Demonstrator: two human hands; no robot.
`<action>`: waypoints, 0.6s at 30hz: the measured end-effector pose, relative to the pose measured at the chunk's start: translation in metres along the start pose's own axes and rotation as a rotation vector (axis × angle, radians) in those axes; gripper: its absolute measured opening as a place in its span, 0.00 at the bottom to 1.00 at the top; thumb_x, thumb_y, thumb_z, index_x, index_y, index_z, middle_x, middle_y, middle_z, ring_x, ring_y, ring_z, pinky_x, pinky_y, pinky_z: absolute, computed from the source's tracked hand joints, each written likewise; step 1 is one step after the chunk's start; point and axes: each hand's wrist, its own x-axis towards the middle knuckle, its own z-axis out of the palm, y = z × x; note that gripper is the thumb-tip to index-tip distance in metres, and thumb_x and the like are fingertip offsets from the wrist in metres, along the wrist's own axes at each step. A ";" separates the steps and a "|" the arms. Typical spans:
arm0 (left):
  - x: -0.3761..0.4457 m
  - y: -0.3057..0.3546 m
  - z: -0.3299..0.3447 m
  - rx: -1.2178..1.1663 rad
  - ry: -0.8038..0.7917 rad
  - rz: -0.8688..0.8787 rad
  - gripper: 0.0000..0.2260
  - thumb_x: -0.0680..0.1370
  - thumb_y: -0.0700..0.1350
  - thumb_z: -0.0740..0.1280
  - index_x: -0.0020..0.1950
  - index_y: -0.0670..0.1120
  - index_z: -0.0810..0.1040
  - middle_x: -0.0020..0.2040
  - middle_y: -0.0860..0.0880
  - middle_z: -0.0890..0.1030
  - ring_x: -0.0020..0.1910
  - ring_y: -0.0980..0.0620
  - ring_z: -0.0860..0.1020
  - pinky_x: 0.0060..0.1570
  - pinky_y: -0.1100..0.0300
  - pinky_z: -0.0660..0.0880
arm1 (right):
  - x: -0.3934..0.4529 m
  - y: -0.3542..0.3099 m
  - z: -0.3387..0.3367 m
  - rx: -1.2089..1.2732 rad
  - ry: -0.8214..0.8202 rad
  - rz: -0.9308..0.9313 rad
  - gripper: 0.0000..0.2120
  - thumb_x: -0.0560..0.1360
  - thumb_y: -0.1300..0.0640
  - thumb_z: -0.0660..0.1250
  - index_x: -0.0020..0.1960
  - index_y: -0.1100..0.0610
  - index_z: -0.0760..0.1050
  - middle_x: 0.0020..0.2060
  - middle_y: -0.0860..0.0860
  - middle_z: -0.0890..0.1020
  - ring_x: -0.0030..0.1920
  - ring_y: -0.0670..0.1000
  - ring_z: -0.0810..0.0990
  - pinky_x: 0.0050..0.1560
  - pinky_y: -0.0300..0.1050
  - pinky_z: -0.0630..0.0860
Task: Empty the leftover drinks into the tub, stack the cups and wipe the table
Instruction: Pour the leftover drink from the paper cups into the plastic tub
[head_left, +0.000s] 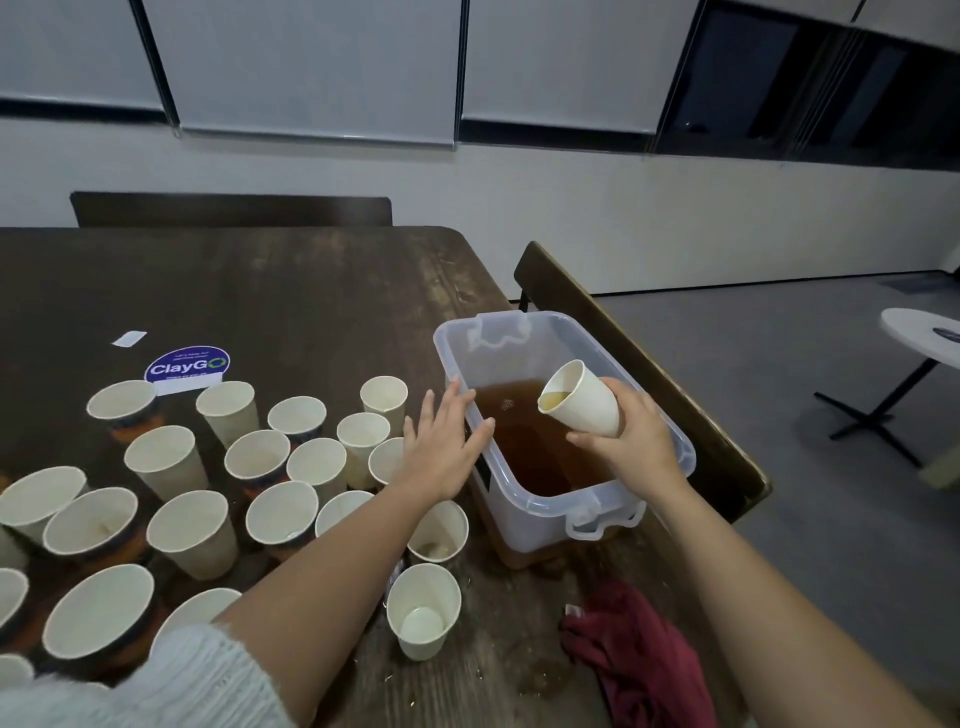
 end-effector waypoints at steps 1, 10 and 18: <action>0.000 0.000 0.001 -0.002 -0.003 -0.002 0.24 0.82 0.59 0.51 0.77 0.54 0.55 0.80 0.55 0.45 0.78 0.48 0.42 0.74 0.41 0.40 | -0.001 0.000 0.000 0.003 -0.003 -0.001 0.31 0.68 0.52 0.78 0.67 0.49 0.69 0.60 0.48 0.72 0.58 0.45 0.68 0.56 0.45 0.70; 0.004 0.003 0.009 -0.047 0.016 -0.023 0.23 0.83 0.55 0.51 0.77 0.53 0.55 0.80 0.54 0.43 0.78 0.48 0.43 0.75 0.40 0.42 | 0.001 0.004 0.005 -0.025 -0.001 0.006 0.33 0.67 0.50 0.78 0.68 0.48 0.69 0.62 0.49 0.73 0.58 0.45 0.68 0.55 0.44 0.69; 0.003 0.002 0.012 -0.069 0.039 -0.027 0.22 0.83 0.55 0.51 0.77 0.53 0.56 0.80 0.54 0.45 0.78 0.47 0.44 0.75 0.40 0.42 | 0.002 0.004 0.007 -0.053 -0.012 0.015 0.34 0.68 0.50 0.78 0.69 0.48 0.68 0.63 0.50 0.72 0.62 0.50 0.71 0.56 0.45 0.69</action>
